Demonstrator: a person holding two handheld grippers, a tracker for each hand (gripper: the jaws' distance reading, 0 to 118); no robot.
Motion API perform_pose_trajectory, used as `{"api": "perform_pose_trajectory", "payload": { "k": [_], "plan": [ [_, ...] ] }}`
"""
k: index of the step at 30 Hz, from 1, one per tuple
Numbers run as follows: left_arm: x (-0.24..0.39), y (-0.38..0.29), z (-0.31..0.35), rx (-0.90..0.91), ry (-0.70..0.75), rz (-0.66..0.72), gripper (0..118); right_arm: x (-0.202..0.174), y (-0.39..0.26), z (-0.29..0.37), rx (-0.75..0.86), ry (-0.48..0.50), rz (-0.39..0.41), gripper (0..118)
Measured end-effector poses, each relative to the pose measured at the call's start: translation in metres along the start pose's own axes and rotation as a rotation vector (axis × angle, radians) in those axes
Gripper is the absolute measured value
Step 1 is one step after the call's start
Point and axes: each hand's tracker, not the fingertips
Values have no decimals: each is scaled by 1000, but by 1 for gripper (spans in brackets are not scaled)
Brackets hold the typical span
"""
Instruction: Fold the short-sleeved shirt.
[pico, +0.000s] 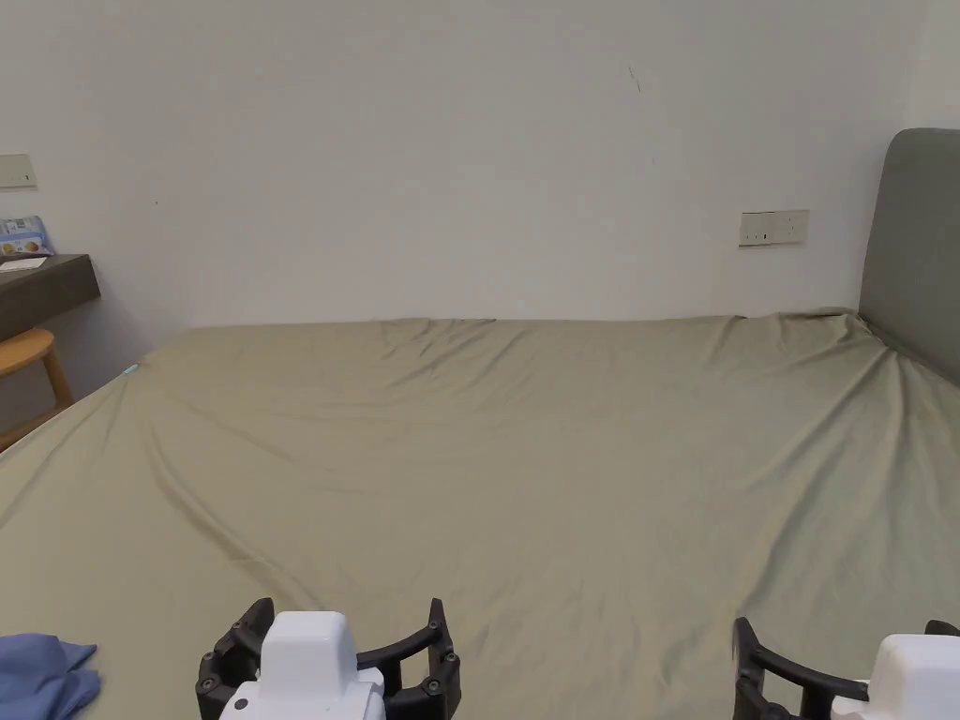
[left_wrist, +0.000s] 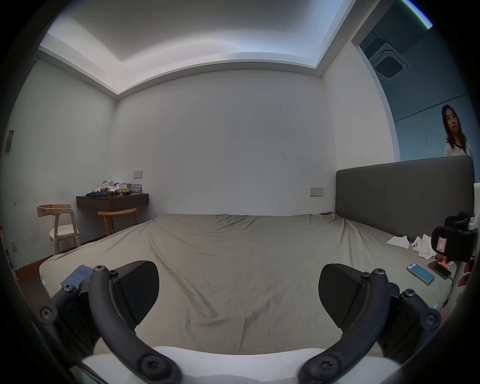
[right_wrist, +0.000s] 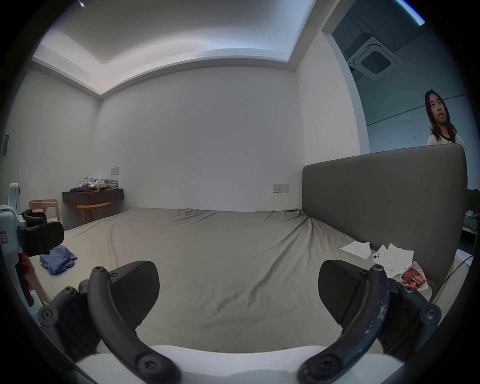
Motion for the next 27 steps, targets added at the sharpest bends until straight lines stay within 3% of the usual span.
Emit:
{"api": "perform_pose_trajectory", "payload": {
  "k": [6, 27],
  "plan": [
    [3, 0, 2, 6, 10, -13, 118, 6, 1, -1, -13, -3, -46, 118],
    [4, 0, 3, -6, 10, -14, 118, 2, -1, 2, -12, 8, -44, 118]
  ]
}}
